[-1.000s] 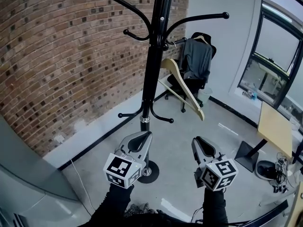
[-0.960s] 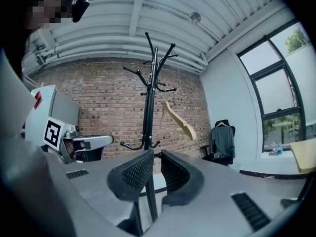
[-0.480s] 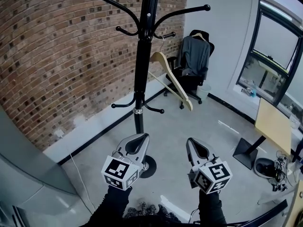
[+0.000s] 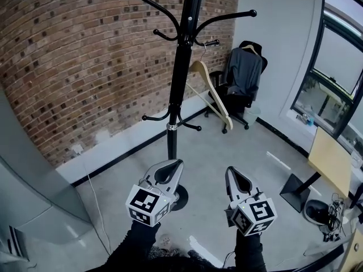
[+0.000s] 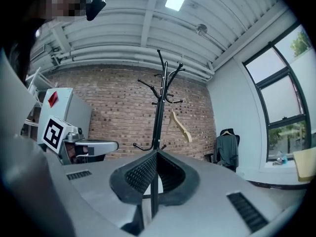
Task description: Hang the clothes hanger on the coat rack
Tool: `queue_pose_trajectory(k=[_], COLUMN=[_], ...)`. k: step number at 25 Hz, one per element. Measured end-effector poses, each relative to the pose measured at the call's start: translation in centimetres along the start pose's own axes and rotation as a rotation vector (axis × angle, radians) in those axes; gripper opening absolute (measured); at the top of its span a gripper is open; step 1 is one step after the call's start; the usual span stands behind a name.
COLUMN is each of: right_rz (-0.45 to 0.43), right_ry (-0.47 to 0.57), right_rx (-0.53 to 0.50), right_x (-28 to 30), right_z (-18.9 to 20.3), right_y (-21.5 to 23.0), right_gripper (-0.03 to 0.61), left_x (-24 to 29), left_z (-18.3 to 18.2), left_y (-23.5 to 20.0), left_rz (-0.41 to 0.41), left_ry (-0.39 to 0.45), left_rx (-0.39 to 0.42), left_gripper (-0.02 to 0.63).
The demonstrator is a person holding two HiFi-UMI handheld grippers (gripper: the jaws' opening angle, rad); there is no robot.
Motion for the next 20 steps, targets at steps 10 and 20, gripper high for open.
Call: queue_pose_trajectory(k=[10, 20], right_rz=[-0.037, -0.052], right_ry=[0.037, 0.03], right_rx=[-0.027, -0.041], right_x=[-0.7, -1.8], right_z=[-0.6, -1.0], right_y=[-1.6, -3.0], right_gripper=[0.009, 0.009], left_x=[-2.8, -4.8], left_z=[0.1, 0.6], left_y=[0.0, 0.7], left_rz=[-0.082, -0.093], left_ry=[0.021, 0.011], left_rx=[0.0, -0.019], left_gripper=[0.008, 0.008])
Point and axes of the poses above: the fingertips, and each gripper's own axes: x forward along the fingers, y to its right, z out of its underside, the point moved 4 cm from there along -x, backward along the fingers, and after that the axes turned 10 degrees about -x, right-handed, at the moved point
